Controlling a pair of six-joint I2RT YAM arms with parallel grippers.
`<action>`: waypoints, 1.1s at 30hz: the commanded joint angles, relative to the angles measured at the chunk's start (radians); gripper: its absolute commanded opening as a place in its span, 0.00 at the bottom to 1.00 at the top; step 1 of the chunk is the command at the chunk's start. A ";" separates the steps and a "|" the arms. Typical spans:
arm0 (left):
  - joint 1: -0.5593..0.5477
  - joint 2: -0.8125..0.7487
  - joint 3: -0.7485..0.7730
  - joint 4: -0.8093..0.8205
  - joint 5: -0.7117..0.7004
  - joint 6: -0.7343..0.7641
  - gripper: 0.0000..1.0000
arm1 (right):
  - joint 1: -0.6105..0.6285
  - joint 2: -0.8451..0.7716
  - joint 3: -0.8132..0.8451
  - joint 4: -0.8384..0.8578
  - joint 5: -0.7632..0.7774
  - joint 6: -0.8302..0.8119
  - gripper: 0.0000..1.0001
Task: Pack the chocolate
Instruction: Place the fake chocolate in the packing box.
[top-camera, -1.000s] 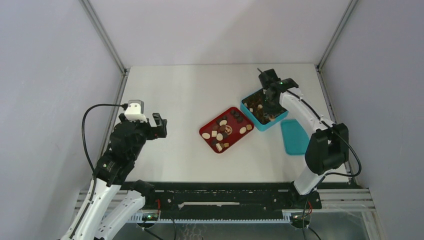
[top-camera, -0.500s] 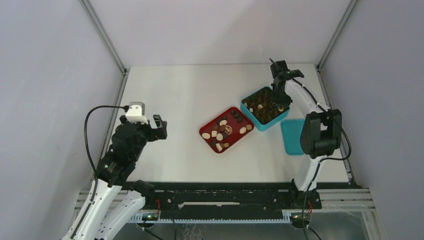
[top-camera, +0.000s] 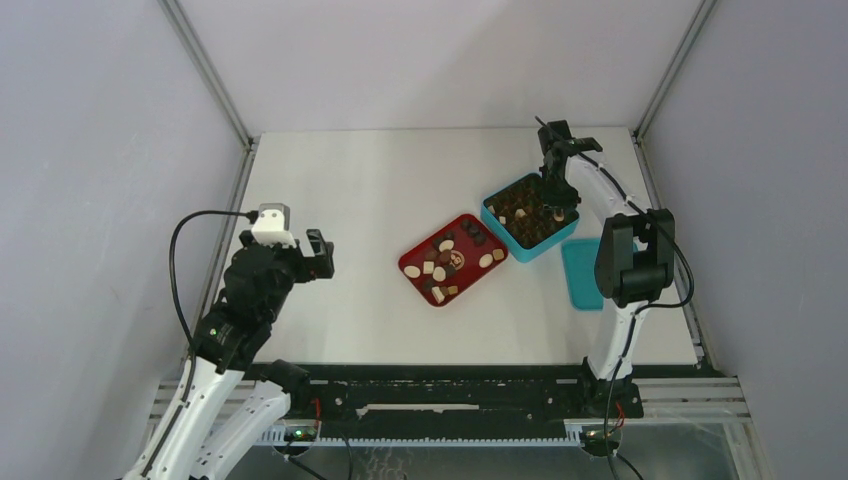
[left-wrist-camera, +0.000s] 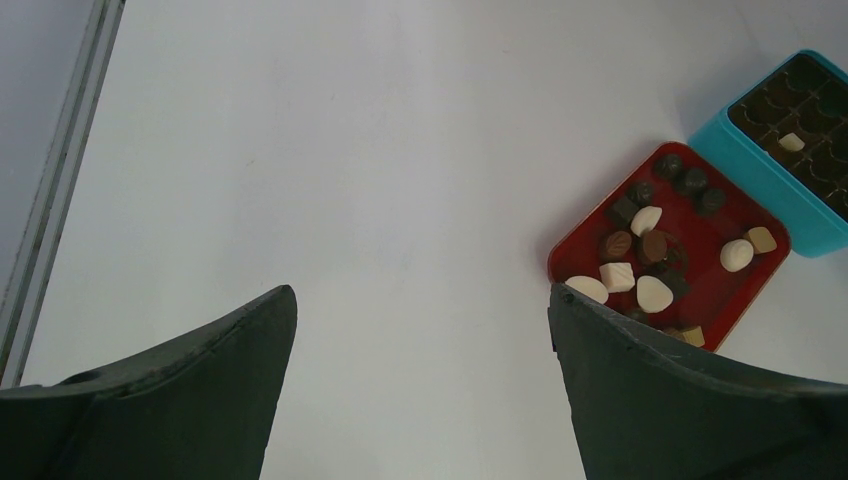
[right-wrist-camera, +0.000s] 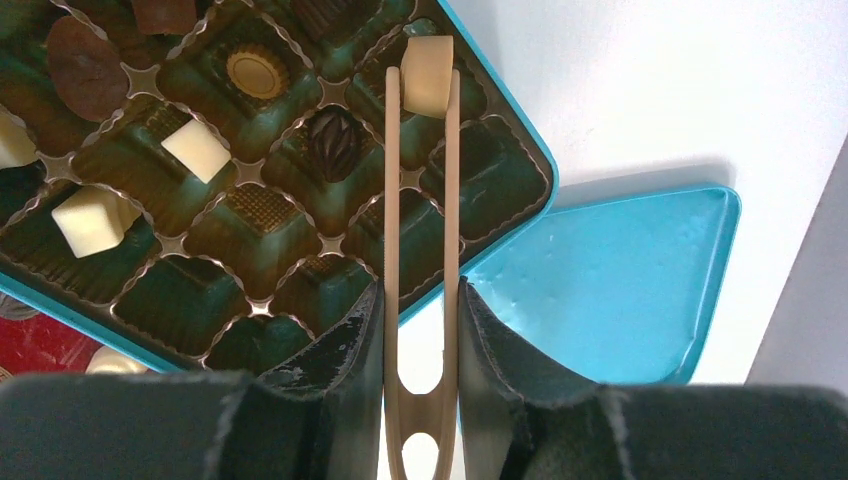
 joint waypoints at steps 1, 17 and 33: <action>0.007 0.005 -0.019 0.046 -0.002 0.025 1.00 | -0.007 -0.014 0.031 0.005 0.003 -0.012 0.27; 0.010 0.013 -0.023 0.049 0.001 0.023 1.00 | 0.005 -0.088 -0.013 0.007 -0.021 -0.004 0.41; 0.040 0.039 -0.021 0.052 0.010 0.014 1.00 | 0.187 -0.328 -0.170 -0.006 -0.142 0.008 0.38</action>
